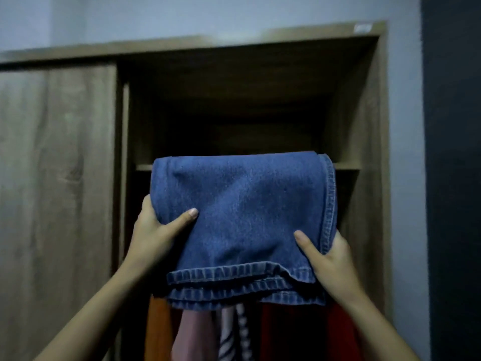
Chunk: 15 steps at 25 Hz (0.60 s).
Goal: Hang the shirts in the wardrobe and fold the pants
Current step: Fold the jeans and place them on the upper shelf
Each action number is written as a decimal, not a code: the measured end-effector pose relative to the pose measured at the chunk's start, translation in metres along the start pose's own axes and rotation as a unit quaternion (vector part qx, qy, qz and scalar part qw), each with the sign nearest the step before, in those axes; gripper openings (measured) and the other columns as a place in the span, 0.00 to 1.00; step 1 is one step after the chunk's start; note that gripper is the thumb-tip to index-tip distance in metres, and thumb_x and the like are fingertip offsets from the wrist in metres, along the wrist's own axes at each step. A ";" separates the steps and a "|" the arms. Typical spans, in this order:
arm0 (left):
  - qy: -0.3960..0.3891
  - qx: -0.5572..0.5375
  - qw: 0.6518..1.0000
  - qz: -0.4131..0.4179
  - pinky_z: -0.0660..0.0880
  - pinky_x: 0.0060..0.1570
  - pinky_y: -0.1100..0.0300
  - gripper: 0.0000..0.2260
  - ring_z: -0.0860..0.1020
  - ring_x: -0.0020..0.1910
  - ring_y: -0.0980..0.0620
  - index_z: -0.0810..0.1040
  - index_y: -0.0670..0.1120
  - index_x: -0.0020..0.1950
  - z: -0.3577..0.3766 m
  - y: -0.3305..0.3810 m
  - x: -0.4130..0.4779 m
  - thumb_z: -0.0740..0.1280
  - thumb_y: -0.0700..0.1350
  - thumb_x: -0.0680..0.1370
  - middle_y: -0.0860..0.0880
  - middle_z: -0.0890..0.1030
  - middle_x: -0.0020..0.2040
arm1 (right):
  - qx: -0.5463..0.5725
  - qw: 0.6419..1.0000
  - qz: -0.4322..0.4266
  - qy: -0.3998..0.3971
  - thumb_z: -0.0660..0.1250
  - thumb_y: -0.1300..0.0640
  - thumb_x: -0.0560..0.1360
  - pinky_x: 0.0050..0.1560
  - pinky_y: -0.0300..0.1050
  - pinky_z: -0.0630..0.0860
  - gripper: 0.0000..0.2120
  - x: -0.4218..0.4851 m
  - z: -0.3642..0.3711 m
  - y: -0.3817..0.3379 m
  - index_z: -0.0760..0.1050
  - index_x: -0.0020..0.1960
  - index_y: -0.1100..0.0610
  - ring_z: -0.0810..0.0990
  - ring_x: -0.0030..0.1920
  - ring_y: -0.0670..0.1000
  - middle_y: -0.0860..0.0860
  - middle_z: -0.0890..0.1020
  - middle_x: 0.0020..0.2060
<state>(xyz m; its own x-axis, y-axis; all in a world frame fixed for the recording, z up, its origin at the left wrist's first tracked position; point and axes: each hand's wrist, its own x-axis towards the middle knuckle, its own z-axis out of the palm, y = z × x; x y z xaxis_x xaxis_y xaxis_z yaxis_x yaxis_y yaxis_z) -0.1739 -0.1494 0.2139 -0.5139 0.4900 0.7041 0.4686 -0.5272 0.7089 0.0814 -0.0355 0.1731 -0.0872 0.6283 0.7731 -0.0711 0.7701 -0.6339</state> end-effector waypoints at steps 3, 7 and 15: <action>0.000 -0.023 0.998 0.062 0.77 0.51 0.51 0.27 0.79 0.54 0.54 0.69 0.54 0.60 0.036 0.027 0.043 0.77 0.52 0.66 0.54 0.78 0.55 | -0.007 0.998 -0.051 0.031 0.68 0.38 0.68 0.54 0.47 0.78 0.21 0.056 -0.020 -0.010 0.77 0.55 0.48 0.81 0.53 0.43 0.43 0.84 0.50; 0.015 0.032 0.996 0.081 0.75 0.54 0.52 0.31 0.77 0.54 0.53 0.69 0.50 0.62 0.085 0.053 0.127 0.78 0.55 0.64 0.53 0.77 0.55 | -0.089 0.991 -0.085 0.054 0.69 0.41 0.69 0.56 0.51 0.77 0.25 0.145 -0.042 -0.016 0.75 0.58 0.57 0.81 0.54 0.49 0.50 0.83 0.52; -0.123 0.397 0.909 -0.034 0.73 0.56 0.54 0.37 0.74 0.61 0.41 0.68 0.39 0.67 0.146 0.032 0.253 0.73 0.59 0.68 0.40 0.74 0.64 | -0.386 0.916 0.098 -0.040 0.68 0.43 0.72 0.57 0.48 0.70 0.37 0.266 -0.042 -0.021 0.59 0.70 0.64 0.71 0.65 0.61 0.61 0.70 0.67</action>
<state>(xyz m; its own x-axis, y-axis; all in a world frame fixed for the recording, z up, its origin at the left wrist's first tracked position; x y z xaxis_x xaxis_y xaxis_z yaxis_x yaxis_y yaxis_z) -0.1840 0.0590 0.4205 -0.4304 0.6947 0.5763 0.8627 0.1288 0.4890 0.1012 0.1195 0.3930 -0.0976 0.7767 0.6223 0.6750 0.5111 -0.5321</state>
